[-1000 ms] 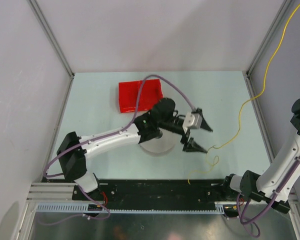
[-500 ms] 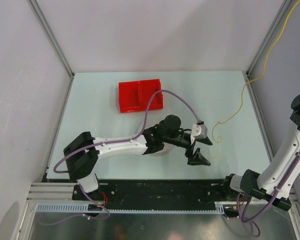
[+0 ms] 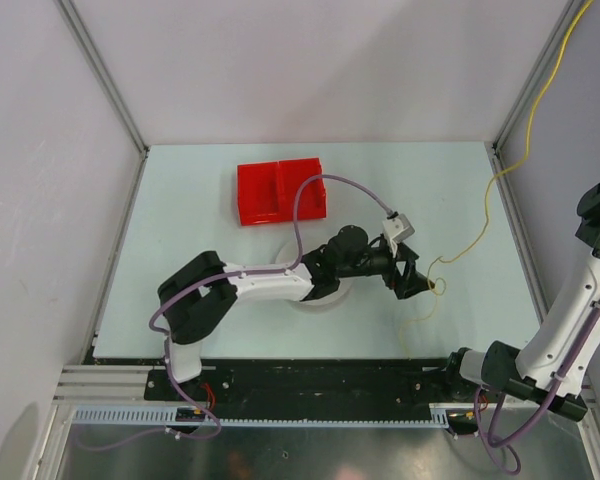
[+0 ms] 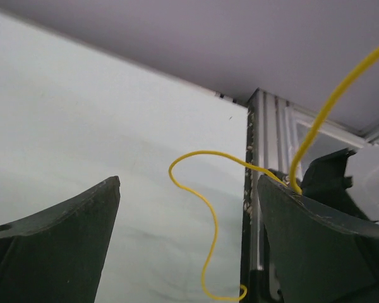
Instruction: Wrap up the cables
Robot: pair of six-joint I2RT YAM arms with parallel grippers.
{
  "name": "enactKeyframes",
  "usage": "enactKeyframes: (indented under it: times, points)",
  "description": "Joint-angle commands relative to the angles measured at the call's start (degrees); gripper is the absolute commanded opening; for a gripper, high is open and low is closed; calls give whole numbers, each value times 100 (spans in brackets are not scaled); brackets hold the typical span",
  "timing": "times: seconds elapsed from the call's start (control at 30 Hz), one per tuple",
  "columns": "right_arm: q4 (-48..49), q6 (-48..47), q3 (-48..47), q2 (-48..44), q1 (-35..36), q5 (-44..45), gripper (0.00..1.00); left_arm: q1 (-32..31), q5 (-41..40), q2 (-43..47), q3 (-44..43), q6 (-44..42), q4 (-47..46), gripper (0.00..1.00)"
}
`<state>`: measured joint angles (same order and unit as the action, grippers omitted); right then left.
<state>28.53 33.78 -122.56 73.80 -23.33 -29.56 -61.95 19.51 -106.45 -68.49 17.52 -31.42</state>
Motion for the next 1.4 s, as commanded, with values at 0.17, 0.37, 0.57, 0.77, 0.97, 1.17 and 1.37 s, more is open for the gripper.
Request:
enactKeyframes:
  times: [0.17, 0.37, 0.57, 0.77, 0.97, 1.17, 1.37]
  points:
    - [29, -449, 267, -115, 171, 101, 0, -296, 905, 20, -68, -85, -1542, 92]
    - [129, -477, 396, -150, 232, 131, 0, -277, 506, 321, 563, -190, -1491, 95]
    - [171, -536, 504, -218, 285, 141, 0, -288, 482, 174, 273, 84, -1483, 95]
    - [136, -635, 489, -225, 360, 123, 0, -206, -369, -379, -423, 676, -1218, 94]
    - [68, -794, 497, -227, 421, 153, 0, -177, 86, -404, -771, 745, -1196, 46]
    - [193, -962, 808, -357, 434, 173, 0, -159, 3011, 1204, -389, -248, -205, 4]
    - [506, -865, 1476, -572, 462, 110, 0, -380, 4506, 2854, -425, -2936, 4780, 1]
